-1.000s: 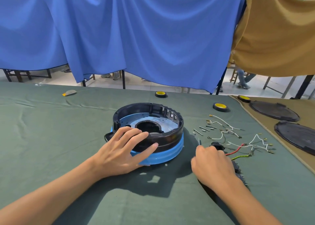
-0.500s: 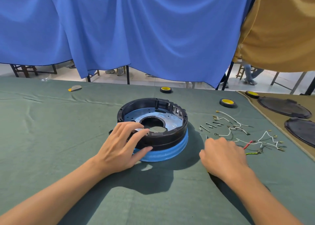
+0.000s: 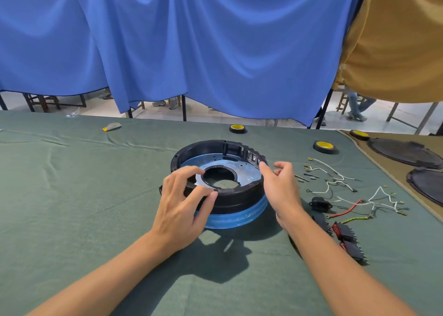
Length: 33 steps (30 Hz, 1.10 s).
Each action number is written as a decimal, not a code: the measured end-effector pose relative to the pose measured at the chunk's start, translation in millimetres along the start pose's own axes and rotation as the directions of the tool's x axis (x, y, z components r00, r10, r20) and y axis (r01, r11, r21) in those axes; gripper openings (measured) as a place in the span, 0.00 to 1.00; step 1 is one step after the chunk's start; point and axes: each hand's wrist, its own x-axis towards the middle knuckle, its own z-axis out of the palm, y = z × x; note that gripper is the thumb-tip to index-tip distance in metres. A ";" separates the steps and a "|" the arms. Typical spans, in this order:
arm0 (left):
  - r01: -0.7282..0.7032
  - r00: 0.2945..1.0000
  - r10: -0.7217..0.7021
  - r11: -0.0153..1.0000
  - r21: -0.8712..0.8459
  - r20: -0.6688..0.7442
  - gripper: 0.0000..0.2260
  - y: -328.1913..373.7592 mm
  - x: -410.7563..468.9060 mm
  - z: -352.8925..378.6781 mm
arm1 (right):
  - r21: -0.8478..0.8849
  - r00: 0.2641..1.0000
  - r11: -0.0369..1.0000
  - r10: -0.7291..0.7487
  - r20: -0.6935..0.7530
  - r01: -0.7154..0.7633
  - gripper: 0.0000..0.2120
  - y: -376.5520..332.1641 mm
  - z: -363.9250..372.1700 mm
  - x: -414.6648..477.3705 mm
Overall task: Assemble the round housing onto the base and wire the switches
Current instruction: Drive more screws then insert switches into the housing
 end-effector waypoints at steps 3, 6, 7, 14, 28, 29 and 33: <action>0.498 0.864 -0.497 0.867 -0.013 -0.081 0.17 23.1 8.9 6.5 | -0.017 1.000 1.000 0.006 -0.022 -0.006 0.23 -0.4 7.8 9.8; 0.874 0.456 -0.889 0.438 -0.210 0.046 0.28 35.1 23.3 12.6 | 0.009 0.999 0.999 0.053 0.003 -0.053 0.23 0.5 12.2 16.7; 0.909 0.369 -0.925 0.339 -0.241 0.091 0.29 34.8 27.0 14.2 | 0.017 0.997 0.998 0.065 0.032 -0.065 0.22 2.0 13.3 17.8; 0.916 0.280 -0.952 0.225 -0.331 0.127 0.20 4.4 33.3 26.7 | 0.058 0.994 0.997 0.051 0.101 -0.057 0.09 7.1 12.2 18.0; 0.856 0.406 -0.839 0.209 -0.474 0.362 0.12 -74.7 43.7 29.6 | 0.134 0.972 0.981 0.114 0.205 -0.143 0.22 6.5 -7.5 15.5; 0.854 0.409 -0.843 0.218 -0.472 0.350 0.11 -73.1 42.4 30.2 | 0.136 0.975 0.982 0.102 0.197 -0.131 0.21 5.7 -5.6 16.2; 0.837 0.415 -0.866 0.244 -0.489 0.277 0.11 -66.5 37.0 31.1 | 0.136 0.981 0.988 0.045 0.190 -0.072 0.06 1.0 -0.7 19.1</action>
